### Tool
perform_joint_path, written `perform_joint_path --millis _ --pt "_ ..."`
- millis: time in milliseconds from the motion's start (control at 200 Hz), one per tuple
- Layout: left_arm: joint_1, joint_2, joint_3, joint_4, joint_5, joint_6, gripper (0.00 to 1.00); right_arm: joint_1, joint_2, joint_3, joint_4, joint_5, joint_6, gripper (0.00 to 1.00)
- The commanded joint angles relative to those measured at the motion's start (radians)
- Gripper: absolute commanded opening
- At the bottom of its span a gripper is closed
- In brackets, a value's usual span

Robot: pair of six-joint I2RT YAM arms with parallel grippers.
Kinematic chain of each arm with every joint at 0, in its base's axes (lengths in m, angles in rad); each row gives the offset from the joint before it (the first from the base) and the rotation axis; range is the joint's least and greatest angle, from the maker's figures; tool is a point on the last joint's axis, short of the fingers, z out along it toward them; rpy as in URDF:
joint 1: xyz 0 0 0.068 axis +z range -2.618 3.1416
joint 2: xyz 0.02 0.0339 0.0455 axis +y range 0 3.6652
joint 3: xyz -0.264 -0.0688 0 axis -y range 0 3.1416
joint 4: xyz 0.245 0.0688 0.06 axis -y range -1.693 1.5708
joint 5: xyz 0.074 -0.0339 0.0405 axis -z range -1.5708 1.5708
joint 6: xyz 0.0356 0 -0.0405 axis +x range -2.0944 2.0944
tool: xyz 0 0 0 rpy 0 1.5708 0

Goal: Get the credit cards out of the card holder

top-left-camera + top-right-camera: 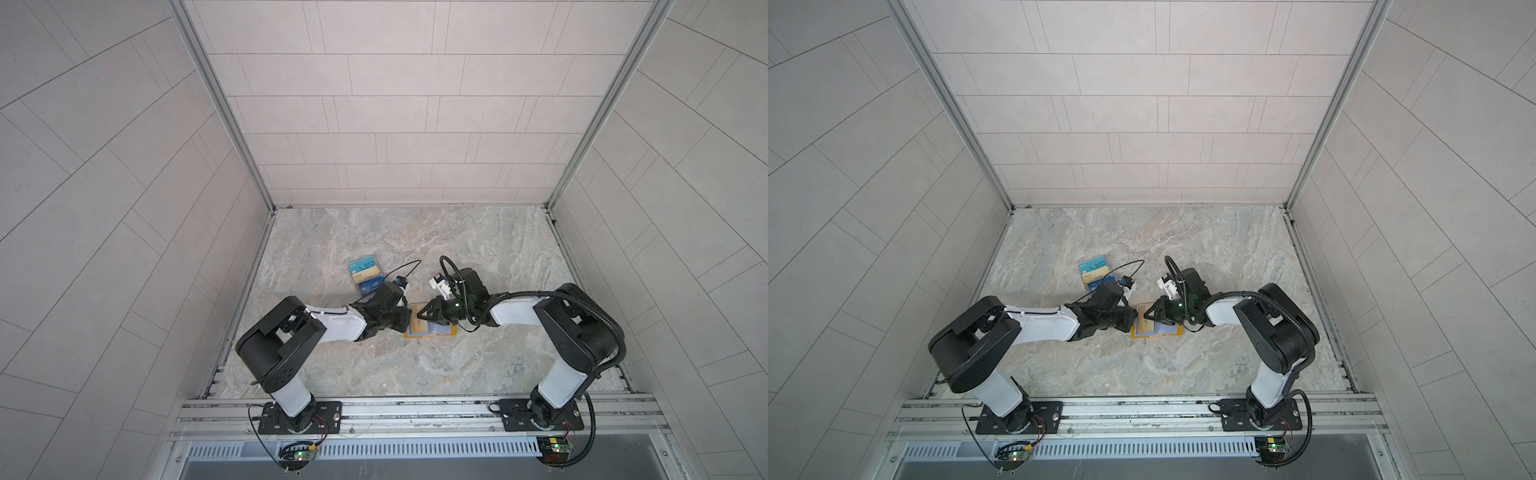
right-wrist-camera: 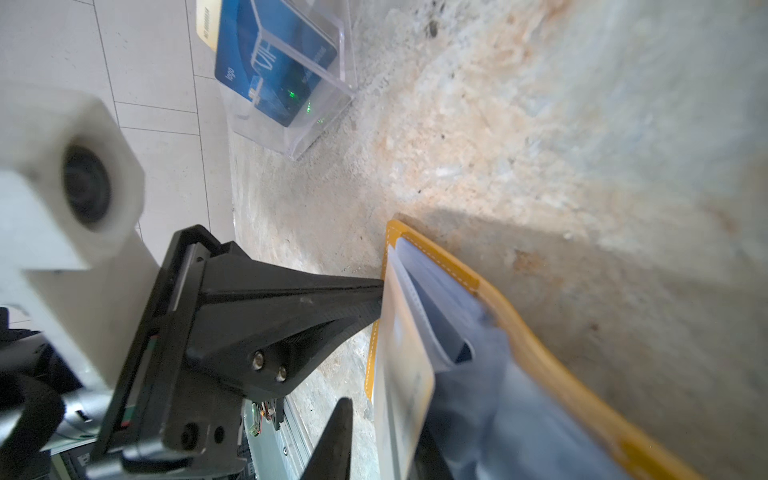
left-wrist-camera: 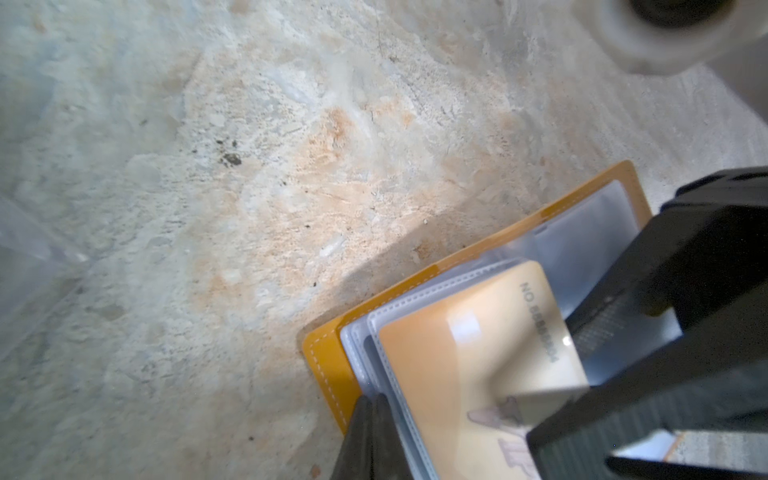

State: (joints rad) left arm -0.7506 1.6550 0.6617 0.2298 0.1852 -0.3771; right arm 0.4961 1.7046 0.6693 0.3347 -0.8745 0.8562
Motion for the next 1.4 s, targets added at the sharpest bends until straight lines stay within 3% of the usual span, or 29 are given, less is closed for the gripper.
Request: perform_joint_path --millis 0,771,1392 --pt "-0.009 0.029 -0.025 -0.077 0.002 0.002 0.01 -0.011 -0.038 -0.018 0.083 -0.035 0.045 0.22" --pt "-0.009 0.028 -0.008 -0.106 -0.009 0.015 0.01 -0.076 -0.105 -0.082 0.069 -0.055 0.035 0.21" --pt "-0.009 0.009 -0.006 -0.125 -0.016 0.019 0.08 -0.094 -0.164 -0.072 -0.112 0.011 -0.071 0.11"
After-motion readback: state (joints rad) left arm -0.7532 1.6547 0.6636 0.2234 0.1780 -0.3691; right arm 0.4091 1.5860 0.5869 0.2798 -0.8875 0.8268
